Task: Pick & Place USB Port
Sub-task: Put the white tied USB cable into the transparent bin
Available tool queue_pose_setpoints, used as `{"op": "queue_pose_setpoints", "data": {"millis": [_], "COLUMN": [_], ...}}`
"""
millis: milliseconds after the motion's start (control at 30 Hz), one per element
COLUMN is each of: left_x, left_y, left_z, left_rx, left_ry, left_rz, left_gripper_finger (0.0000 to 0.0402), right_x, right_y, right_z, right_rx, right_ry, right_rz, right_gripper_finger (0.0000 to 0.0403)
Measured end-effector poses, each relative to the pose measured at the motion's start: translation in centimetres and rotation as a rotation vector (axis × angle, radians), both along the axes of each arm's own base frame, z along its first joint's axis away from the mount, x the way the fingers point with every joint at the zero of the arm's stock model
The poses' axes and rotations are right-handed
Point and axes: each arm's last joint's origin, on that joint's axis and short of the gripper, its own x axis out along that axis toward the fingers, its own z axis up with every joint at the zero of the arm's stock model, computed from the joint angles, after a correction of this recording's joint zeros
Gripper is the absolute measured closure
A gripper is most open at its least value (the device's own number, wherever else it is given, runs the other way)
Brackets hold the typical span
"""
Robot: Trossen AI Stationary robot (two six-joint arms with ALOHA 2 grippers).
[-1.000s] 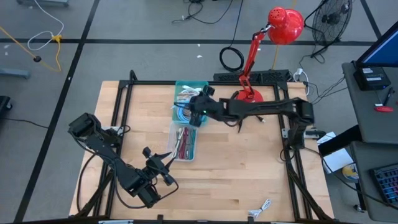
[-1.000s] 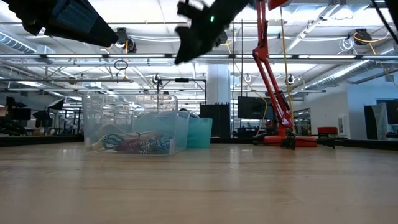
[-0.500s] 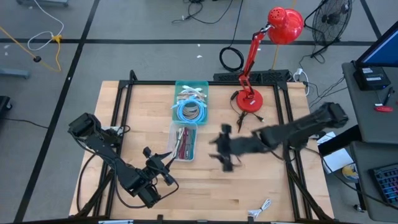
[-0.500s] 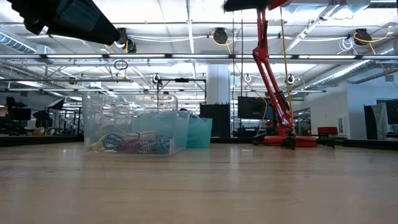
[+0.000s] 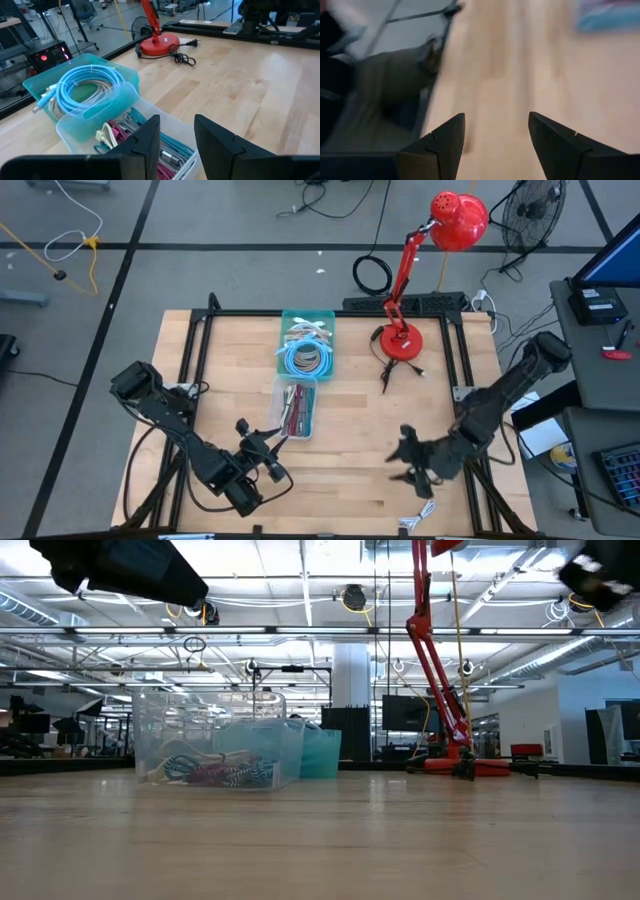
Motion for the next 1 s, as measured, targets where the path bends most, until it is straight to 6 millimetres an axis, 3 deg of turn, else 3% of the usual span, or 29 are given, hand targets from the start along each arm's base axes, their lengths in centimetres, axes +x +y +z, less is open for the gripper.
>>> {"op": "queue_pose_setpoints", "data": {"millis": [133, 367, 500, 833, 1000], "left_x": [0.0, 0.0, 0.2, 1.1, 1.4], "left_y": [0.0, 0.0, 0.1, 1.4, 1.8], "left_z": [0.0, 0.0, 0.0, -0.2, -0.3], "left_rx": [-0.004, 0.006, 0.024, 0.009, -0.014], "left_ry": [0.017, 0.026, 0.041, 0.112, 0.148], "left_rz": [-0.009, -0.014, -0.015, 0.002, 0.001], "left_gripper_finger": [0.0277, 0.0277, 0.0277, 0.0277, 0.0277], "right_x": [-1.6, -3.9, -5.1, -5.1, -5.4], "right_y": [2.3, 6.6, 8.4, 9.5, 9.6], "right_z": [-1.7, -2.7, -4.0, -8.7, -10.7], "right_rx": [0.122, 0.252, 0.270, 0.166, 0.186], "right_ry": [0.040, 0.036, 0.072, 0.197, 0.352], "right_rz": [0.070, 0.191, 0.231, 0.115, 0.059], "right_gripper_finger": [0.0193, 0.0193, 0.0193, 0.0193, 0.0193]}}
